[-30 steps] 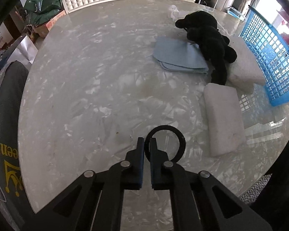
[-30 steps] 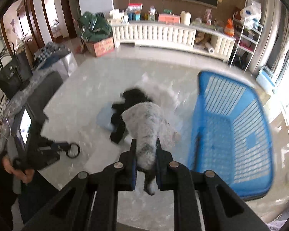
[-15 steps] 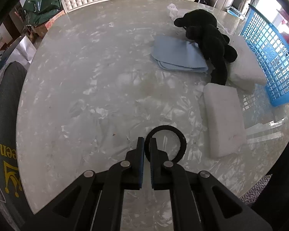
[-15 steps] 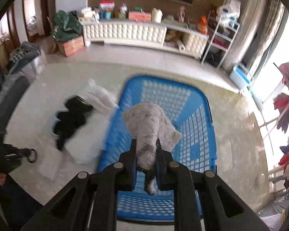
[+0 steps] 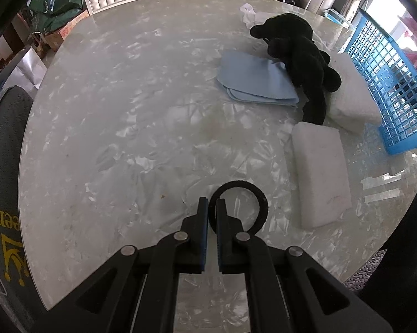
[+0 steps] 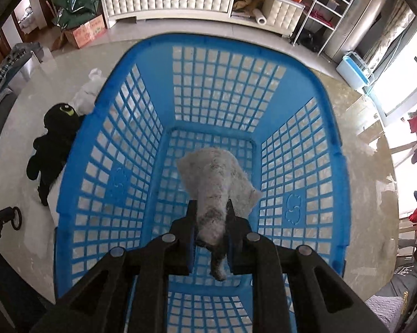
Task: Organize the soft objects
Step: 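Carry the grey felt pad into the basket with the right gripper while the left gripper grasps the black ring, then carry the black rubber ring with the left gripper into the basket and release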
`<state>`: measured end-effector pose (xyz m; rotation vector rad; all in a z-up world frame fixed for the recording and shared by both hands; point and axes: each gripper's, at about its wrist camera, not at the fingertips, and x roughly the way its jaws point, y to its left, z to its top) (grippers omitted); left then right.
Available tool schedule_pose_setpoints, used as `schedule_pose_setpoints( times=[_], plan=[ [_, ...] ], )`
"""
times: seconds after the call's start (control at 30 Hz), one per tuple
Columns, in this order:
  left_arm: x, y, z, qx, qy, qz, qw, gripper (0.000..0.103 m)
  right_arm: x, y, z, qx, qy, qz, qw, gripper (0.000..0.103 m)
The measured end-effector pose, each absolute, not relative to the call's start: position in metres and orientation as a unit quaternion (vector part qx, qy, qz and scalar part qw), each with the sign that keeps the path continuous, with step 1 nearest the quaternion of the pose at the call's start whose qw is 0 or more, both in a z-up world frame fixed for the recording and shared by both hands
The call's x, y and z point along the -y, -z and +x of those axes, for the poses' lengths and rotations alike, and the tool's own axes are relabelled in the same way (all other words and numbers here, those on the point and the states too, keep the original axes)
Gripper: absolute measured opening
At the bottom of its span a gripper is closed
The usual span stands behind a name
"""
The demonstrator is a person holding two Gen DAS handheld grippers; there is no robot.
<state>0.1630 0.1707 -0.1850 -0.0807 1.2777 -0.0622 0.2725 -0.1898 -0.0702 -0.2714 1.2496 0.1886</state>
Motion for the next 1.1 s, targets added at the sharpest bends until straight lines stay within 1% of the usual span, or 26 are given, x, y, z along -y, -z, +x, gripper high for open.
schedule_pose_setpoints(
  times=[0.1, 0.17, 0.2, 0.27, 0.3, 0.37, 0.5, 0.57, 0.63, 0.83, 1.1],
  plan=[
    [-0.17, 0.185, 0.164, -0.596, 0.028, -0.038, 0.802, 0.004, 0.192, 0.067, 0.275, -0.581, -0.09, -0.12, 0.8, 0.031],
    [-0.17, 0.185, 0.164, -0.596, 0.029, -0.042, 0.802, 0.004, 0.192, 0.06, 0.272, -0.576, -0.085, -0.126, 0.803, 0.049],
    [-0.171, 0.185, 0.163, -0.595, 0.032, -0.046, 0.802, 0.004, 0.194, 0.06, 0.271, -0.575, -0.086, -0.127, 0.804, 0.053],
    [-0.169, 0.181, 0.162, -0.592, 0.034, -0.046, 0.804, 0.004, 0.197, 0.057, 0.266, -0.572, -0.09, -0.129, 0.805, 0.063],
    [-0.168, 0.178, 0.161, -0.59, 0.035, -0.044, 0.805, 0.004, 0.196, 0.059, 0.263, -0.571, -0.092, -0.129, 0.806, 0.066],
    [-0.165, 0.169, 0.16, -0.585, 0.041, -0.042, 0.809, 0.004, 0.198, 0.056, 0.257, -0.566, -0.092, -0.13, 0.809, 0.077],
    [-0.16, 0.15, 0.157, -0.571, 0.046, -0.036, 0.819, 0.004, 0.204, 0.047, 0.246, -0.558, -0.084, -0.129, 0.816, 0.087],
    [-0.154, 0.137, 0.155, -0.564, 0.052, -0.031, 0.824, 0.004, 0.213, 0.039, 0.24, -0.545, -0.084, -0.114, 0.826, 0.096],
    [-0.147, 0.129, 0.155, -0.559, 0.058, -0.025, 0.827, 0.004, 0.219, 0.033, 0.232, -0.538, -0.085, -0.105, 0.832, 0.098],
    [-0.123, 0.103, 0.157, -0.546, 0.074, -0.012, 0.835, 0.004, 0.237, 0.021, 0.21, -0.531, -0.08, -0.099, 0.838, 0.098],
    [-0.072, 0.048, 0.165, -0.512, 0.116, 0.001, 0.851, 0.004, 0.253, 0.012, 0.186, -0.52, -0.094, -0.064, 0.846, 0.098]
  ],
)
